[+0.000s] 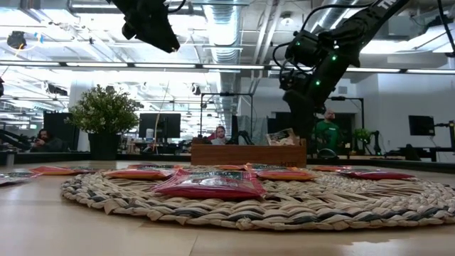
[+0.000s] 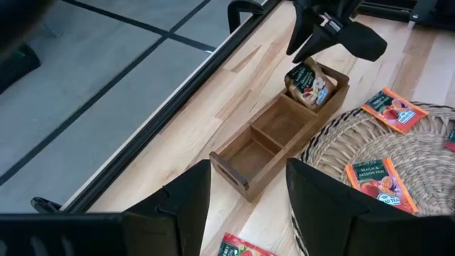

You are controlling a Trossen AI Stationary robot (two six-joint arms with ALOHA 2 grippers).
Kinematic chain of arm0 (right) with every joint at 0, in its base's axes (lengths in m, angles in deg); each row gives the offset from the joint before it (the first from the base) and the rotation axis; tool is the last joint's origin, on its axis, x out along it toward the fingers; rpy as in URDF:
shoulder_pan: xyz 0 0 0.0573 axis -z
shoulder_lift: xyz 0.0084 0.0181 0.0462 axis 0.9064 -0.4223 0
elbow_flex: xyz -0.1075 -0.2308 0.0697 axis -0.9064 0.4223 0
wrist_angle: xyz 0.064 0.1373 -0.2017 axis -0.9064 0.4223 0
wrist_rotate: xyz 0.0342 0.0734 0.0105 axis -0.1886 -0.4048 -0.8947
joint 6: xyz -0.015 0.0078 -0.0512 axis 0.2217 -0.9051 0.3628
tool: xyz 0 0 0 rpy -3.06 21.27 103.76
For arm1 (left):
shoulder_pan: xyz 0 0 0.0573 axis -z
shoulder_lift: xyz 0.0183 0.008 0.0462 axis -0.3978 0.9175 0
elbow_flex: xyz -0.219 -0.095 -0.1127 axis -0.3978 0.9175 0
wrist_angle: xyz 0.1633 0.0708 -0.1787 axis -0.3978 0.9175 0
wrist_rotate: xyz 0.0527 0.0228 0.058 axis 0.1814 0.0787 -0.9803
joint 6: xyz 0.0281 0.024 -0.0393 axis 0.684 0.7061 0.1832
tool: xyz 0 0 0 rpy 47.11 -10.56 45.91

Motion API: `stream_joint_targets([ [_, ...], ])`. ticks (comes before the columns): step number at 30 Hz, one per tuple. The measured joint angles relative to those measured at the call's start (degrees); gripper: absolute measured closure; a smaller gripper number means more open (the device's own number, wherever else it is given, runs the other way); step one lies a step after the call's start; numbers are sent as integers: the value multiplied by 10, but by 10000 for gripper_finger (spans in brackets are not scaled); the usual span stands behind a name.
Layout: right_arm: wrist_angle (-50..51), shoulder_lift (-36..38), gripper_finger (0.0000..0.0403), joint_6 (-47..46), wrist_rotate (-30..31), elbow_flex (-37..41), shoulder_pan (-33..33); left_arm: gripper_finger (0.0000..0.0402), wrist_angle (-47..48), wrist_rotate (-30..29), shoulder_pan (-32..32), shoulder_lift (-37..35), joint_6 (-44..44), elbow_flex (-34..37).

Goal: Pick & Place Tea
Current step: Adjust the brown tea bags in the wooden organizer

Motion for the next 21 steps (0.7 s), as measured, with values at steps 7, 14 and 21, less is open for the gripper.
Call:
stream_joint_targets([
  [7, 1, 0, 335, 12, -24, 0, 0, 225, 0, 0, 0, 0, 3, 0],
  [14, 1, 0, 336, 28, -67, 0, 2, 225, -3, 0, 0, 0, 6, 0],
  [21, 22, 2, 336, 31, -183, -1, 24, 225, -3, 0, 0, 0, 6, 0],
])
